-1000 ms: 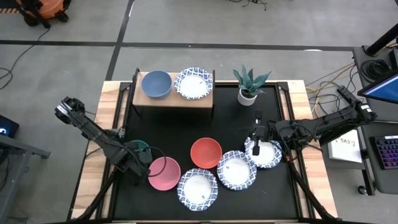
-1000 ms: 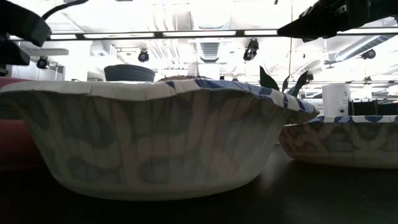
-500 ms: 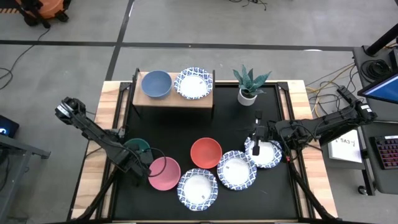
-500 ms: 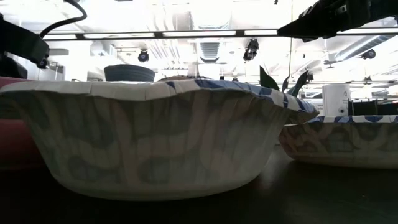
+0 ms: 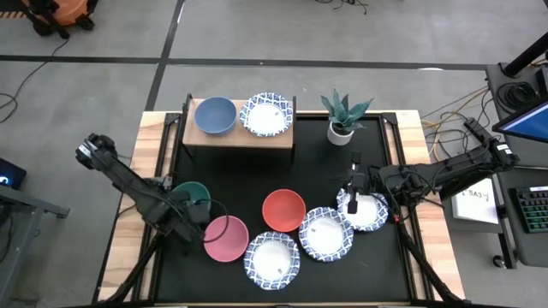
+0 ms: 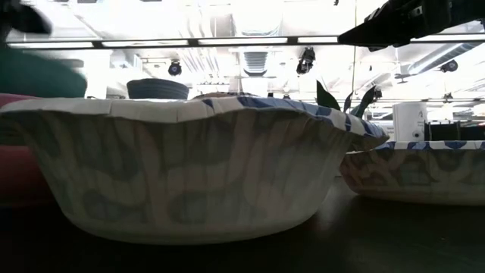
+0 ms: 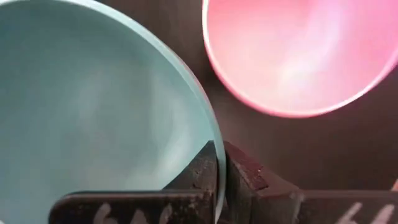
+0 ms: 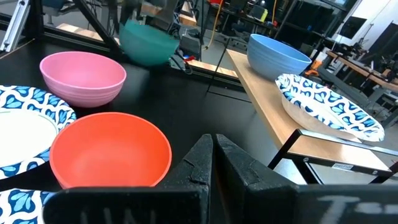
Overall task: Place and stack bowls onto a shelf
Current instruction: Stack the green bowl on top of the blue bowl on the shelf
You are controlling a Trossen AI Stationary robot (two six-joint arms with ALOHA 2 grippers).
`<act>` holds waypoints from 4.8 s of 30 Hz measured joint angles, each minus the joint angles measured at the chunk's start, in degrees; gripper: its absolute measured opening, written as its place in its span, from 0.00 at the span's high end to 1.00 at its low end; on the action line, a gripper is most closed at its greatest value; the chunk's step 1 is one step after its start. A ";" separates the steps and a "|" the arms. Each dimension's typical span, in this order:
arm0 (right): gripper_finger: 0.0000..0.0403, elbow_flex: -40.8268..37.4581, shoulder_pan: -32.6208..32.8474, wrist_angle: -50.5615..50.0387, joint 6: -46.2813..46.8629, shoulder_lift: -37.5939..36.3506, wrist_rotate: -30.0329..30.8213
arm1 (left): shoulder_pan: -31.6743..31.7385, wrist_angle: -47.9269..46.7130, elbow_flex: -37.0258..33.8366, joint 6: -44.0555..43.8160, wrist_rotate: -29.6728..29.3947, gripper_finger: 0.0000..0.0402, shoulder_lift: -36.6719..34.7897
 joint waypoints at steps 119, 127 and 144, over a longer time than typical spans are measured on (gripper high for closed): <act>0.98 0.02 0.00 -0.07 -0.51 0.00 -0.03 | 67.43 33.82 20.84 66.38 -0.41 0.93 -6.54; 0.98 0.02 0.00 -0.04 -0.08 0.00 -0.04 | 67.93 51.51 1.66 64.77 -0.65 1.00 -12.83; 0.98 0.02 0.00 -0.02 -0.05 0.00 -0.02 | 69.66 55.27 -8.61 57.30 -0.50 1.00 -13.00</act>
